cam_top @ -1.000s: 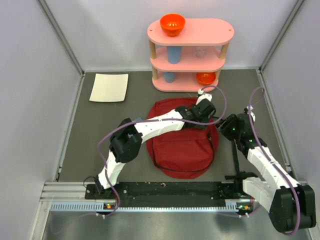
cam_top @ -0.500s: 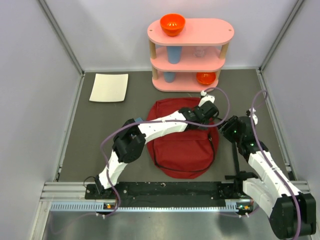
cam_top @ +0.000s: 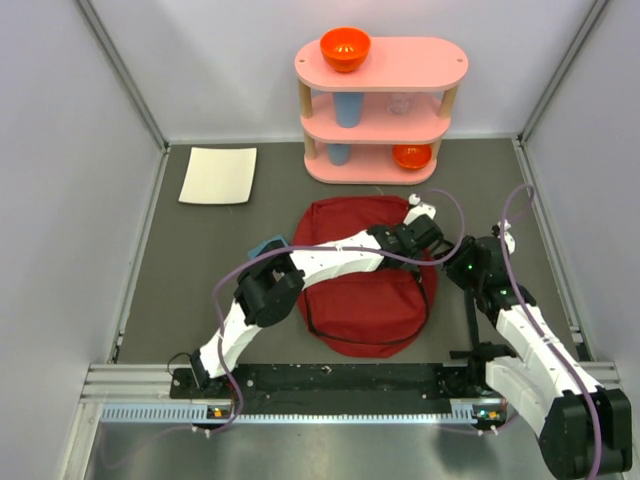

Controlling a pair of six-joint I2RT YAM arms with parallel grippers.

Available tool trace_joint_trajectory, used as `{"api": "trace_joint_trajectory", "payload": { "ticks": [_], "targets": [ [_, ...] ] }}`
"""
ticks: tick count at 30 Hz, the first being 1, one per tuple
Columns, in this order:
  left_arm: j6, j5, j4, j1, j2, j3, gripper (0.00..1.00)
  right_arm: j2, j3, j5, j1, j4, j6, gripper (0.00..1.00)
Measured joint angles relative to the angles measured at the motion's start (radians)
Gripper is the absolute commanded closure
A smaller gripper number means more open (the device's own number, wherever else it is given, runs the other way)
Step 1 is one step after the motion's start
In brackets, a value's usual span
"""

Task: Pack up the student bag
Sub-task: Unzip the student bag at the center of the board.

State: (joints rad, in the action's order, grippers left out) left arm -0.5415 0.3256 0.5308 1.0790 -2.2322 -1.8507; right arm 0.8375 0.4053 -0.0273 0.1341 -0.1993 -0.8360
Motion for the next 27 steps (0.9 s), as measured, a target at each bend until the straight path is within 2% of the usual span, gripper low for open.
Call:
{"api": "trace_joint_trajectory", "payload": {
  "ticks": [7, 13, 17, 23, 27],
  "targets": [
    [-0.007, 0.010, -0.014, 0.000, 0.016, 0.024, 1.00, 0.000, 0.000, 0.011, 0.000, -0.003, -0.002, 0.53],
    [-0.006, 0.031, -0.002, 0.002, 0.110, 0.121, 1.00, 0.008, 0.000, 0.050, 0.000, 0.005, -0.001, 0.54],
    [-0.003, 0.042, -0.007, 0.000, 0.218, 0.193, 1.00, 0.034, 0.000, 0.119, -0.001, 0.031, 0.005, 0.55],
    [0.006, 0.054, -0.029, -0.004, 0.320, 0.216, 1.00, 0.059, 0.000, 0.277, -0.001, 0.104, 0.007, 0.55],
    [0.005, 0.055, -0.045, -0.007, 0.339, 0.257, 1.00, 0.071, 0.000, 0.359, -0.001, 0.132, 0.004, 0.48]
  ]
}}
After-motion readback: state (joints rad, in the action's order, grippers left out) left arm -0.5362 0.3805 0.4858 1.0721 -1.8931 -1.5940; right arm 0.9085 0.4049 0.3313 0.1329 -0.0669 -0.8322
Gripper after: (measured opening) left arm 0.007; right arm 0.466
